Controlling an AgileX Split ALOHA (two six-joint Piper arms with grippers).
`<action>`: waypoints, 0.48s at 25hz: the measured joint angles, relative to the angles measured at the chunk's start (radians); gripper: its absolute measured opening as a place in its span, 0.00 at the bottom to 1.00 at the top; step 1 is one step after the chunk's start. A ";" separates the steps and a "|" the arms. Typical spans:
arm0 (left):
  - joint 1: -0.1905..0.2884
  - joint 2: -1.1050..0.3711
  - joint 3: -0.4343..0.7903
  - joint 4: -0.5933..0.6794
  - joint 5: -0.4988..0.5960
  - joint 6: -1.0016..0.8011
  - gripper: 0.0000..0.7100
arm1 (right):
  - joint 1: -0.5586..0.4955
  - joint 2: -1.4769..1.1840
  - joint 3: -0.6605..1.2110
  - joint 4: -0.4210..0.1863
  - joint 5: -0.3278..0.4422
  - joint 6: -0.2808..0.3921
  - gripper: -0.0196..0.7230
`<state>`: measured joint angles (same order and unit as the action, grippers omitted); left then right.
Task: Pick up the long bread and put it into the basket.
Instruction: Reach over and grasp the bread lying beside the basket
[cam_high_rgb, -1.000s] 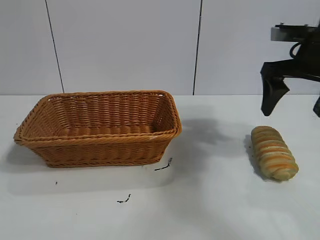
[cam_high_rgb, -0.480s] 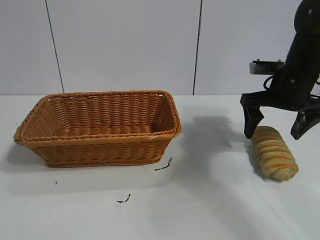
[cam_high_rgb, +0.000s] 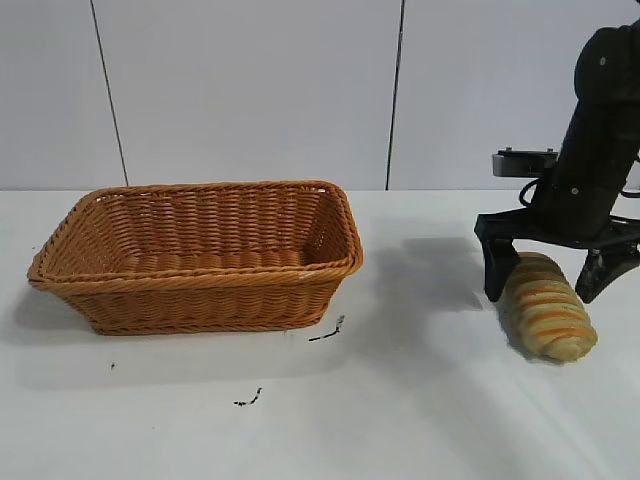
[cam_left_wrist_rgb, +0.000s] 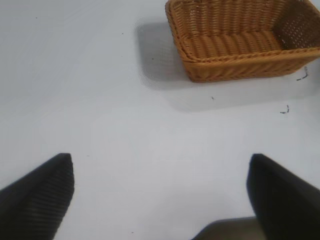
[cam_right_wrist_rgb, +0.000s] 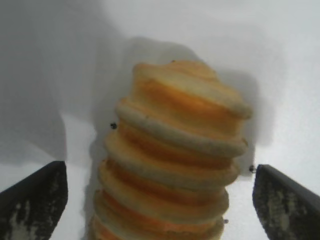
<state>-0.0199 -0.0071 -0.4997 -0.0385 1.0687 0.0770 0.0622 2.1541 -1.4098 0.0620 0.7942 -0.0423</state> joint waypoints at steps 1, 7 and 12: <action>0.000 0.000 0.000 0.000 0.000 0.000 0.97 | 0.000 0.000 0.000 0.000 0.001 0.000 0.36; 0.000 0.000 0.000 0.000 0.000 0.000 0.97 | 0.000 -0.005 -0.001 0.000 0.022 -0.023 0.18; 0.000 0.000 0.000 0.000 0.000 0.000 0.97 | 0.000 -0.095 -0.003 -0.016 0.051 -0.026 0.17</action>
<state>-0.0199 -0.0071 -0.4997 -0.0385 1.0687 0.0770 0.0622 2.0595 -1.4129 0.0463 0.8453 -0.0682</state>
